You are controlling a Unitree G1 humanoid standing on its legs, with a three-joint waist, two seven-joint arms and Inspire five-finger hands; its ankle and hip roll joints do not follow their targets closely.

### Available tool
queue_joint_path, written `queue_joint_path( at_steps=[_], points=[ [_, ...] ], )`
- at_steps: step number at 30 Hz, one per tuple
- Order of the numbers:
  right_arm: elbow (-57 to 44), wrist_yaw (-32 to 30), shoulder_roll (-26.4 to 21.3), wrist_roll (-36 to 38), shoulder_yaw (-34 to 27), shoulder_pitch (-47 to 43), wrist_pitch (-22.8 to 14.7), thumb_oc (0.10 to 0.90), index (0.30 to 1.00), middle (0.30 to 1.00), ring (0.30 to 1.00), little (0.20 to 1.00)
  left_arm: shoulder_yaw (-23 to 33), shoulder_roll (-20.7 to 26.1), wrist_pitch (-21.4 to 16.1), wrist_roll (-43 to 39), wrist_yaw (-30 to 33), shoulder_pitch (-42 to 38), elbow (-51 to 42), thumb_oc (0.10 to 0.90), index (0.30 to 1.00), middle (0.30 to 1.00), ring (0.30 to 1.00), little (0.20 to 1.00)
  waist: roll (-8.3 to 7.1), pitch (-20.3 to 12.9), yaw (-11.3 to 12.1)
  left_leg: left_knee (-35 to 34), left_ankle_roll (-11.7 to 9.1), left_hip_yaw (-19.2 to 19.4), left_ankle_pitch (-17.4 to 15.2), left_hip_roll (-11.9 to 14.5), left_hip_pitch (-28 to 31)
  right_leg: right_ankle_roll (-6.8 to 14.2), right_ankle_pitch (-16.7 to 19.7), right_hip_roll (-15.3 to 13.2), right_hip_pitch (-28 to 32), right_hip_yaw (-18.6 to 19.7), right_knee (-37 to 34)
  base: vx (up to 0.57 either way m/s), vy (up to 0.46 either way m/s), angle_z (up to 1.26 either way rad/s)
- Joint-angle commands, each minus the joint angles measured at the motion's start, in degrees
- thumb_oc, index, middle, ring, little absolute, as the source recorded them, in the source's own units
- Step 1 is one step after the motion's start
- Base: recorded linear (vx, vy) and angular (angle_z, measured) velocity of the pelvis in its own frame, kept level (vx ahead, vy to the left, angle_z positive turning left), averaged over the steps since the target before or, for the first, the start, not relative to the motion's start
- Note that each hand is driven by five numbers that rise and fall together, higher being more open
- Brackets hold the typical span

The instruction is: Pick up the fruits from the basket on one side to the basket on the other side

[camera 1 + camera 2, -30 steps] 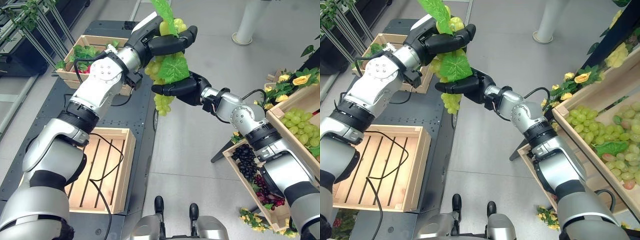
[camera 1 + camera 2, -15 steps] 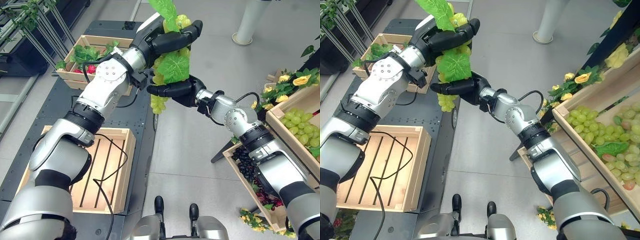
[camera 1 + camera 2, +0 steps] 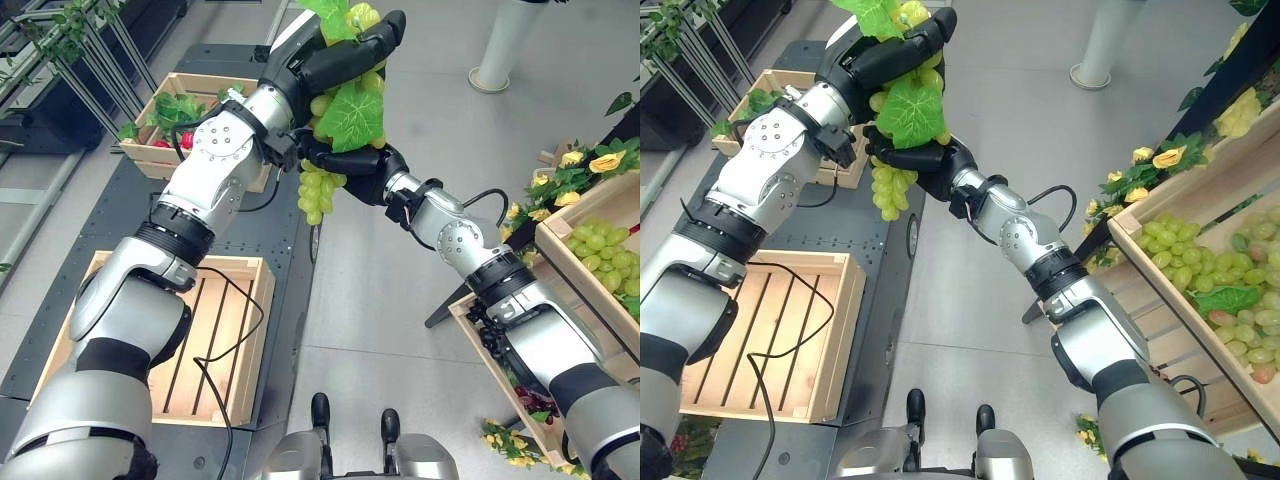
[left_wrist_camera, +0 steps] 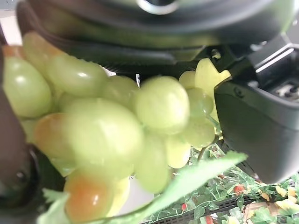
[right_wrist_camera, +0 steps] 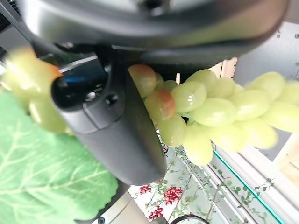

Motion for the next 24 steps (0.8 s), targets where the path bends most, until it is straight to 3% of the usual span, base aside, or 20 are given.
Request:
queue_joint_path(
  at_steps=[1, 3, 4, 5, 17, 24],
  points=[
    [4.0, 1.2, 6.2, 5.7, -4.4, 3.7, -11.2, 0.4, 0.3, 0.3, 0.3, 0.3, 4.3, -7.8, -5.4, -3.0, 1.6, 4.1, 10.8, 0.4, 0.3, 0.3, 0.3, 0.3, -0.28, -22.3, 1.8, 0.1, -1.5, -0.4, -11.2, -2.8, 1.0, -1.7, -1.0, 1.5, -5.4, -0.5, -0.1, 0.0, 0.0, 0.0],
    [4.4, 1.5, 5.8, 5.4, -4.6, 4.0, -11.1, 0.4, 0.3, 0.3, 0.3, 0.3, 4.5, -7.7, -5.1, -2.9, 2.1, 4.3, 11.1, 0.417, 0.326, 0.326, 0.326, 0.326, -0.29, -22.3, 1.7, 0.1, -1.5, -0.4, -11.2, -2.8, 1.0, -1.7, -1.0, 1.5, -5.4, -0.5, -0.1, 0.0, 0.0, 0.0],
    [4.7, 1.9, 5.5, 5.1, -4.7, 4.3, -11.2, 0.4, 0.3, 0.3, 0.3, 0.3, 4.6, -7.4, -4.4, -2.9, 2.9, 4.3, 11.3, 0.543, 0.514, 0.514, 0.514, 0.514, -0.32, -22.3, 1.7, 0.1, -1.5, -0.4, -11.3, -2.7, 1.0, -1.7, -1.0, 1.6, -5.4, -0.5, -0.1, 0.0, 0.0, 0.0],
    [4.6, 1.9, 5.1, 5.0, -4.7, 4.5, -11.2, 0.4, 0.3, 0.3, 0.3, 0.3, 4.9, -7.2, -3.8, -2.8, 4.2, 4.6, 11.4, 0.8, 0.9, 0.9, 0.9, 0.9, -0.31, -22.3, 1.6, 0.1, -1.6, -0.3, -11.2, -2.7, 1.1, -1.7, -1.0, 1.6, -5.4, -0.5, -0.1, 0.0, 0.0, 0.0],
    [4.0, 2.7, -0.4, -1.2, -7.2, 10.2, -10.4, 0.4, 0.3, 0.3, 0.3, 0.3, 10.2, -2.1, -4.0, 2.6, 11.9, 8.5, 14.5, 0.8, 0.9, 0.9, 0.9, 0.9, -0.51, -21.8, 0.5, 0.1, -1.7, 0.4, -11.4, -2.5, 1.3, -1.5, -0.9, 1.8, -5.5, 0.4, -0.1, 0.0, 0.001, -0.01],
    [3.1, 4.0, -5.1, -8.0, -8.2, 15.2, -9.6, 0.4, 0.3, 0.3, 0.3, 0.3, 12.3, 1.0, -3.6, 5.1, 11.7, 12.3, 14.7, 0.8, 0.9, 0.9, 0.9, 0.9, -0.73, -21.0, -0.4, 0.1, -1.6, 1.0, -11.6, -2.5, 1.5, -1.5, -0.6, 1.9, -5.7, 1.3, -0.1, 0.0, 0.002, 0.0]
  ],
)
